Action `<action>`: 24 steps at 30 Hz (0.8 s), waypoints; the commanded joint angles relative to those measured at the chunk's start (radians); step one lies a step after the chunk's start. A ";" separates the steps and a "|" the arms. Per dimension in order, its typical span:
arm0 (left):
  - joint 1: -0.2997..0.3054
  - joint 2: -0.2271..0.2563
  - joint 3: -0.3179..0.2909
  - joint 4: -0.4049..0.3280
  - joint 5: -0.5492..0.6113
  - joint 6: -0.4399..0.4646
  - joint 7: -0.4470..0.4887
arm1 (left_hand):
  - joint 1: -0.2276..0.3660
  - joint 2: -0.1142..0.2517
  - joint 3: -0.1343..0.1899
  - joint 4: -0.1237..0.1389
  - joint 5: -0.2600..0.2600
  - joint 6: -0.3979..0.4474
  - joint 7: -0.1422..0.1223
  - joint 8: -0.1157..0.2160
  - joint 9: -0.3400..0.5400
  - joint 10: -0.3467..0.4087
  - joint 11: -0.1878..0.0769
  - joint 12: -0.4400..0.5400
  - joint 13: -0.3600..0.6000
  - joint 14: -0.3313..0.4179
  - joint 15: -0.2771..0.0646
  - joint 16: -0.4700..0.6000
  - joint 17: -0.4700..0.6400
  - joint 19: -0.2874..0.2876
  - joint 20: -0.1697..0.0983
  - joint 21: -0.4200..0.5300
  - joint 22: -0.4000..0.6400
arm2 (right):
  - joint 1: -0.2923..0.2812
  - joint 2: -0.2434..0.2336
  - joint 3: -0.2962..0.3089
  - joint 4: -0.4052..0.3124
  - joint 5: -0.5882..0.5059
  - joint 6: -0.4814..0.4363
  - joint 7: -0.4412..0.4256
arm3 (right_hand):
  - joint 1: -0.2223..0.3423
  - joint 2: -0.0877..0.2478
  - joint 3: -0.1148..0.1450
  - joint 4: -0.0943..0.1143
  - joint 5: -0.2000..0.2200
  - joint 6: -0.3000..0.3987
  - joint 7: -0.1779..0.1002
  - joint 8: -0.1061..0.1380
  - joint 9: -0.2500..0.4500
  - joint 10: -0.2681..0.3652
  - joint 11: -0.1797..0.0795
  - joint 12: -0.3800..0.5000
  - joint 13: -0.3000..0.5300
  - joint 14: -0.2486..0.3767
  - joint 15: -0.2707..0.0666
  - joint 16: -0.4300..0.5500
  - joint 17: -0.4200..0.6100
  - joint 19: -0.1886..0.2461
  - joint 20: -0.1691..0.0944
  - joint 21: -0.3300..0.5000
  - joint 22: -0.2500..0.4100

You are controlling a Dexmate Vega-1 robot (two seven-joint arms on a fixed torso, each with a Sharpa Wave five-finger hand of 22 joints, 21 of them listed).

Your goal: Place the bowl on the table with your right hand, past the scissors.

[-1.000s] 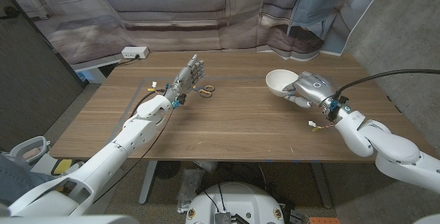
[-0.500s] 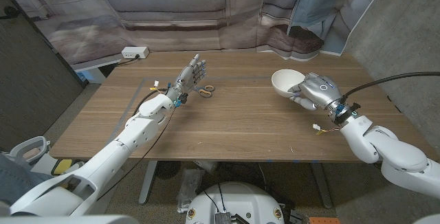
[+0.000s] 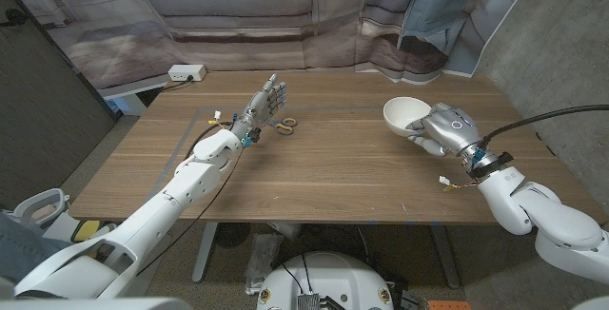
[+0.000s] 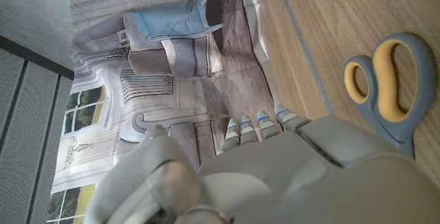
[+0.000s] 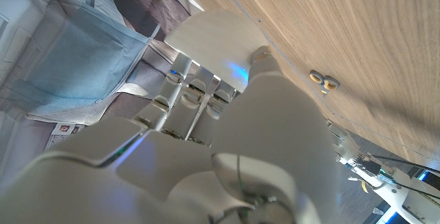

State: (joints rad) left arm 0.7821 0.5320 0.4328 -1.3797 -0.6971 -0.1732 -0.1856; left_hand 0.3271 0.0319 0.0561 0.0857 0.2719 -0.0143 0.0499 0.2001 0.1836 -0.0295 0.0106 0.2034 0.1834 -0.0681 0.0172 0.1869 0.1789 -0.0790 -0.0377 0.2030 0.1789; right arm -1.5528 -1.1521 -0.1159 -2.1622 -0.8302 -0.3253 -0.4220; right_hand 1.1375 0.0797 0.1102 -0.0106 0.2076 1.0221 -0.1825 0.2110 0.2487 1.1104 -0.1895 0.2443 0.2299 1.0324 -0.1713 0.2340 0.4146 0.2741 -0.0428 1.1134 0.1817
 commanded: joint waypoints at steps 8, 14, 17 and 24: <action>-0.024 -0.014 0.009 0.032 0.000 0.011 -0.015 | 0.007 0.008 -0.009 0.003 -0.002 0.004 0.005 -0.003 0.004 -0.005 0.005 -0.001 0.005 -0.005 0.002 0.002 0.006 -0.009 -0.009 -0.002 0.002 | -0.110 0.063 0.087 -0.007 -0.015 -0.025 -0.008 | 0.079 0.081 0.003 0.005 0.006 0.026 -0.028 0.005 0.002 0.006 -0.002 0.005 0.004 0.009 -0.064 0.001 0.005 0.003 -0.157 0.005 0.002; -0.024 -0.015 0.010 0.036 0.000 0.013 -0.016 | 0.008 0.009 -0.010 0.003 -0.002 0.004 0.006 -0.003 0.004 -0.006 0.003 -0.002 0.005 -0.005 0.003 0.002 0.006 -0.009 -0.009 -0.002 0.002 | -0.112 0.086 0.090 0.003 -0.018 -0.024 -0.011 | 0.079 0.081 0.003 0.005 0.006 0.027 -0.027 0.005 0.001 0.008 -0.002 0.007 0.006 0.009 -0.063 0.001 0.006 0.003 -0.157 0.005 0.002; -0.022 -0.013 0.009 0.033 0.001 0.015 -0.013 | 0.008 0.009 -0.011 0.003 -0.002 0.004 0.004 -0.003 0.004 -0.006 0.003 -0.002 0.005 -0.005 0.003 0.002 0.006 -0.009 -0.009 -0.002 0.002 | -0.121 0.093 0.098 0.005 -0.021 -0.026 -0.012 | 0.079 0.080 0.002 0.005 0.006 0.027 -0.027 0.004 0.001 0.008 -0.002 0.004 0.003 0.009 -0.064 0.001 0.006 0.003 -0.157 0.006 0.002; -0.021 -0.012 0.007 0.030 0.001 0.014 -0.011 | 0.008 0.010 -0.012 0.003 -0.002 0.005 0.004 -0.003 0.004 -0.006 0.002 -0.001 0.005 -0.005 0.003 0.002 0.006 -0.008 -0.010 -0.002 0.002 | -0.136 0.105 0.102 0.007 -0.051 -0.049 -0.010 | 0.078 0.081 0.002 0.006 0.006 0.026 -0.027 0.005 0.003 0.008 -0.002 0.006 0.005 0.010 -0.064 0.002 0.006 0.003 -0.156 0.005 0.001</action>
State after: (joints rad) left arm 0.7618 0.5200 0.4405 -1.3509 -0.6954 -0.1615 -0.1981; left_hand 0.3310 0.0358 0.0480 0.0852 0.2719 -0.0143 0.0499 0.2001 0.1835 -0.0295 0.0106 0.2034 0.1834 -0.0681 0.0172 0.1869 0.1789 -0.0791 -0.0377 0.2030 0.1789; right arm -1.6641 -1.0728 -0.0284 -2.1624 -0.8564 -0.3553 -0.4312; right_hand 1.1391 0.0781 0.1104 -0.0104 0.2078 1.0221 -0.1826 0.2096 0.2494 1.1103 -0.1895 0.2438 0.2304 1.0324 -0.1713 0.2339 0.4151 0.2741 -0.0429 1.1134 0.1817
